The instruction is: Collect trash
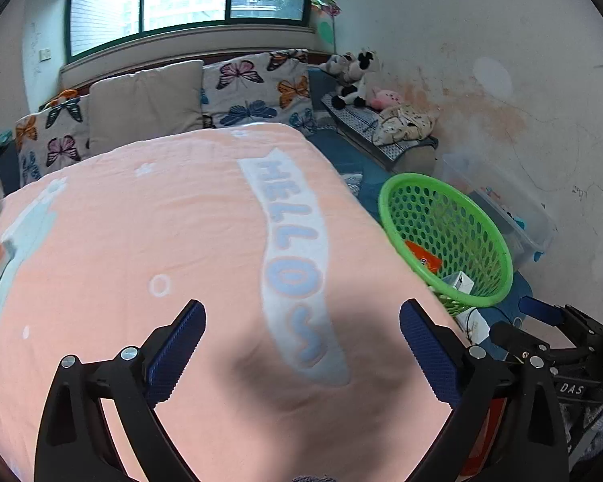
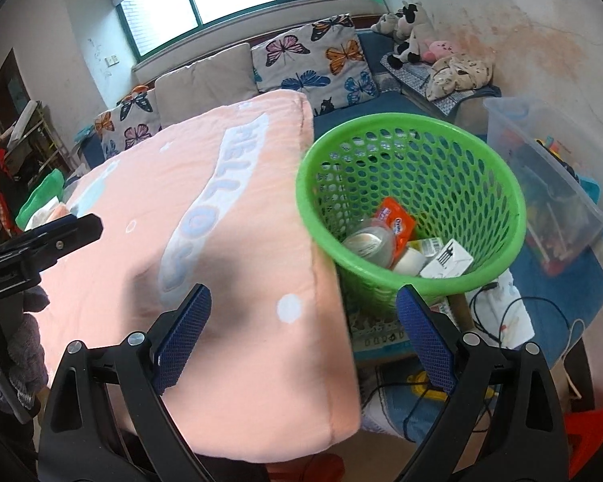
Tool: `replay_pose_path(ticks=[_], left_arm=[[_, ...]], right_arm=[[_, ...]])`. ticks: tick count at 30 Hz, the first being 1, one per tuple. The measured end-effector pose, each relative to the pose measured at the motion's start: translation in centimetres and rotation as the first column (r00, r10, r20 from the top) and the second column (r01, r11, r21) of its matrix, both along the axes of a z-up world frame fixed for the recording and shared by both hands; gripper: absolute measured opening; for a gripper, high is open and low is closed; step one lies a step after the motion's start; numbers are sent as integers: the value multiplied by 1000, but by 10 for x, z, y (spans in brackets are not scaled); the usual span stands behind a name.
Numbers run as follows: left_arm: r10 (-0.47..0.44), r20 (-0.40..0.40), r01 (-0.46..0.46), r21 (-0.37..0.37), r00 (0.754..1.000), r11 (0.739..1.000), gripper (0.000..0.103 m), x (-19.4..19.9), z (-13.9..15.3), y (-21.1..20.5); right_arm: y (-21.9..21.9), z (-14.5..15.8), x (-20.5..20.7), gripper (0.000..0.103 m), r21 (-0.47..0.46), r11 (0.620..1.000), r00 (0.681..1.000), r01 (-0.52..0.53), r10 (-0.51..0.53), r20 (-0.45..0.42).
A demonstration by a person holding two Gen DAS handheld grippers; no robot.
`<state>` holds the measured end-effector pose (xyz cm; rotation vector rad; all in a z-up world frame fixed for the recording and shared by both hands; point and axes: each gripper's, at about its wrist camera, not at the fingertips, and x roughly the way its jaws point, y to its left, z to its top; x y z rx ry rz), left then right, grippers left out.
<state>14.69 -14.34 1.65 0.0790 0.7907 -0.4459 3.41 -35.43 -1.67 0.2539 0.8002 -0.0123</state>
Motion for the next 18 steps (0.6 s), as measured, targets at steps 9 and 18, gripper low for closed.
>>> replay_pose_path(ticks=[9, 18], left_arm=[[71, 35, -70, -28, 997, 997, 95, -24, 6, 45], [140, 73, -136, -65, 987, 989, 96, -50, 11, 79]], right_arm=[[21, 11, -9, 93, -17, 1000, 1000, 4, -3, 16], [47, 17, -16, 95, -72, 997, 1000, -9, 11, 26]])
